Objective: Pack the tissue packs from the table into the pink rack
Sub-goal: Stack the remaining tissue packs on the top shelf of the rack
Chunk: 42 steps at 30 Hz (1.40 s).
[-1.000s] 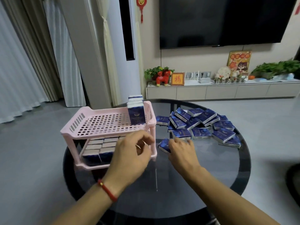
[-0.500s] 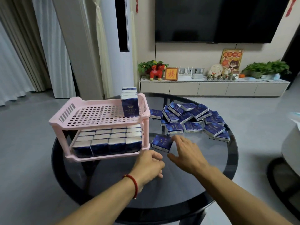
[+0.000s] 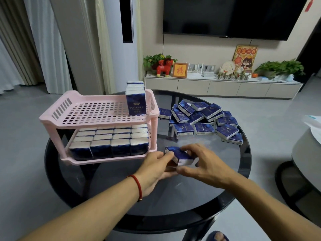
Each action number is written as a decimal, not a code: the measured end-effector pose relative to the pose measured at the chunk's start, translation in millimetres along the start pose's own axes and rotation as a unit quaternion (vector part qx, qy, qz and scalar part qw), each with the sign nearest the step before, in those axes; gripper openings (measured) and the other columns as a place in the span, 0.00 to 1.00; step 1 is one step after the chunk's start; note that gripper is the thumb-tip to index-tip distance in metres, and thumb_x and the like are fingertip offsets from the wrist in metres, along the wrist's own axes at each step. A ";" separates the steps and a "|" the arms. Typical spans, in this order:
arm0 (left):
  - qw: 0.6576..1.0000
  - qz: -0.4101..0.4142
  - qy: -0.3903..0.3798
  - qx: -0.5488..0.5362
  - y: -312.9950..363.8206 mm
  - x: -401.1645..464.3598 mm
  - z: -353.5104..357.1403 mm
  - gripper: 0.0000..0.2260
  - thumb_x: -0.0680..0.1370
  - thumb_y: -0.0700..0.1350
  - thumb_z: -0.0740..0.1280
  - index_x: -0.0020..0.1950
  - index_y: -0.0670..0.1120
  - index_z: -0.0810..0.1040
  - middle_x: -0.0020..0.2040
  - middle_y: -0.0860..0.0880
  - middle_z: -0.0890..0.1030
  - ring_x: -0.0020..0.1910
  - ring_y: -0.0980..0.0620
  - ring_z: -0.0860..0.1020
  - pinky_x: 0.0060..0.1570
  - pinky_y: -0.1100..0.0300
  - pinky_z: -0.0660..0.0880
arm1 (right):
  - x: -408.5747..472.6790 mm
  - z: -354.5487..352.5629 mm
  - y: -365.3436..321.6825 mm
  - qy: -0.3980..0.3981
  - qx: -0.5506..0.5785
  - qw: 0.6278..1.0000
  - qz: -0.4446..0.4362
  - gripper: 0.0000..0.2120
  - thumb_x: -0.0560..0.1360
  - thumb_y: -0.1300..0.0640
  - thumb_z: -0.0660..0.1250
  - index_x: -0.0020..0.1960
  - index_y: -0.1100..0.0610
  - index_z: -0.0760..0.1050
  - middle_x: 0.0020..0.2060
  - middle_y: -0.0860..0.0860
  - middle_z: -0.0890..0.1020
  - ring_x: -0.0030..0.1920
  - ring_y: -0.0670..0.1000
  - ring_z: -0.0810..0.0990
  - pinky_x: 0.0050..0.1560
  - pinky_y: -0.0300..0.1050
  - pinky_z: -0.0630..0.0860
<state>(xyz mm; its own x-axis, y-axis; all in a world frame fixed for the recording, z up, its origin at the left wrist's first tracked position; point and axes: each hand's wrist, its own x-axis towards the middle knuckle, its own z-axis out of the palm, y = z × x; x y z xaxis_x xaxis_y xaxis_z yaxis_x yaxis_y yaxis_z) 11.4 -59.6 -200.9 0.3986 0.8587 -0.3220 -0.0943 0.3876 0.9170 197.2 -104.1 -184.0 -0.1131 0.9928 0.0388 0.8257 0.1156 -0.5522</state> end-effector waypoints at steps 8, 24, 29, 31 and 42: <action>0.993 0.022 0.033 0.109 -5.5 -0.3 -8.6 0.10 0.80 0.32 0.65 0.60 0.40 0.73 0.49 0.38 0.82 0.39 0.47 0.84 0.46 0.52 0.85 | 52.5 11.5 28.0 0.141 -0.012 0.989 0.042 0.13 0.81 0.50 0.66 0.65 0.51 0.77 0.61 0.49 0.79 0.58 0.47 0.78 0.59 0.46 0.76; 0.962 0.073 0.053 0.257 2.9 8.2 24.1 0.16 0.80 0.49 0.71 0.67 0.51 0.76 0.57 0.43 0.81 0.41 0.48 0.85 0.32 0.54 0.84 | 69.9 -3.0 37.9 0.095 -0.227 0.965 0.085 0.17 0.79 0.52 0.68 0.68 0.50 0.77 0.59 0.54 0.76 0.62 0.60 0.73 0.56 0.56 0.74; 0.964 0.095 0.056 0.242 -4.8 4.9 16.6 0.12 0.79 0.42 0.71 0.61 0.49 0.76 0.51 0.43 0.83 0.43 0.45 0.86 0.37 0.47 0.85 | 37.1 -12.8 35.6 0.071 -0.200 0.966 0.146 0.21 0.77 0.50 0.70 0.67 0.53 0.71 0.62 0.56 0.77 0.58 0.59 0.77 0.55 0.56 0.78; 0.958 0.121 0.060 0.254 -6.5 1.9 12.9 0.14 0.78 0.44 0.73 0.63 0.50 0.77 0.49 0.45 0.84 0.45 0.46 0.86 0.42 0.46 0.85 | 23.2 -20.0 26.0 0.081 -0.142 0.973 0.165 0.29 0.75 0.45 0.73 0.70 0.53 0.69 0.62 0.56 0.76 0.56 0.57 0.79 0.53 0.53 0.79; 0.945 0.196 0.109 0.236 -8.7 -22.3 9.5 0.20 0.74 0.32 0.68 0.59 0.53 0.84 0.50 0.53 0.86 0.49 0.56 0.84 0.48 0.61 0.83 | -13.6 -10.6 -21.5 0.039 0.038 0.996 0.069 0.32 0.66 0.31 0.75 0.58 0.52 0.72 0.44 0.48 0.81 0.42 0.49 0.81 0.38 0.44 0.81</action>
<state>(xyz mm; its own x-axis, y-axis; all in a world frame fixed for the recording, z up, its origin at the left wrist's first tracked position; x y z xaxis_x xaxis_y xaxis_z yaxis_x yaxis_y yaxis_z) 12.0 -85.3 -199.5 0.2146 0.9741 0.0717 0.2432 -0.1243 0.9620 186.8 -119.7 -163.8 0.0437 0.9988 0.0211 0.7856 -0.0213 -0.6184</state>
